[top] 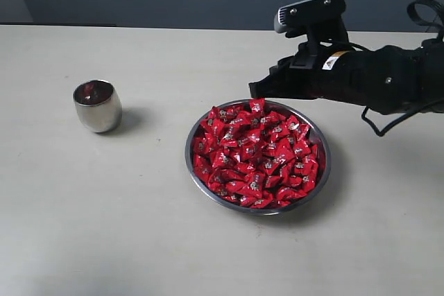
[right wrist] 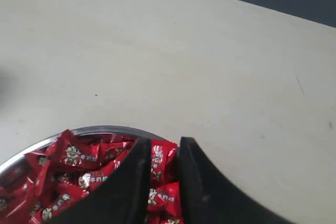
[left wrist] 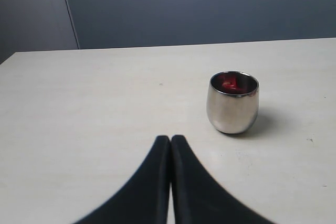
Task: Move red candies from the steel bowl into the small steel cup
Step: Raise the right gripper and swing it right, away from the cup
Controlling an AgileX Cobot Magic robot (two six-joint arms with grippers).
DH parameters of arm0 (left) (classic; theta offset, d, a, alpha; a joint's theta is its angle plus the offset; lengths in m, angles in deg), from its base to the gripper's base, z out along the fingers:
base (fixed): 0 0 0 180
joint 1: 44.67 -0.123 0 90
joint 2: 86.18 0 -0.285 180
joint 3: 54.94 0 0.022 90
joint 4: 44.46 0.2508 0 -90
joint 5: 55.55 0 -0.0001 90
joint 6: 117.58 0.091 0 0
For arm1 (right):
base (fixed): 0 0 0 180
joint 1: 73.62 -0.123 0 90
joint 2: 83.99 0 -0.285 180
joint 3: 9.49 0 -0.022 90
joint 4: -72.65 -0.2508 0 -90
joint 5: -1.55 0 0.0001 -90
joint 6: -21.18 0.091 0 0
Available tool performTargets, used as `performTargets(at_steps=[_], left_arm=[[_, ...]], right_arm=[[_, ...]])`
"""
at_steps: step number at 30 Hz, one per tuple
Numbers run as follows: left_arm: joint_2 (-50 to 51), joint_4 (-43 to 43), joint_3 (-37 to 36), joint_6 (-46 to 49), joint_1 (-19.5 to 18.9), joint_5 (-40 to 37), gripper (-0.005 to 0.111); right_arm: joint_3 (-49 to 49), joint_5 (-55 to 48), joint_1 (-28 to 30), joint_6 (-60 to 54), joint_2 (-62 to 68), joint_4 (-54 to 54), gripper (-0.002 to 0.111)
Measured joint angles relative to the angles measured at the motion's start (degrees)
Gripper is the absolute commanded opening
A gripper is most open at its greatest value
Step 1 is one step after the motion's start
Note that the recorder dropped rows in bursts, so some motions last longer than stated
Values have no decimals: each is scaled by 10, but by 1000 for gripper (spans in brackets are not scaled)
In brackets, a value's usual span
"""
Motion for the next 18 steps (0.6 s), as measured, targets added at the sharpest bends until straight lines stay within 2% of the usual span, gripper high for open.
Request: performTargets(at_steps=[10,18], left_arm=[[0,0,0,0,0,0,0],[0,0,0,0,0,0,0]], right_arm=[[9,-86,-1,19,7,9,20],[9,-44,-11,22,-92,-24,20]])
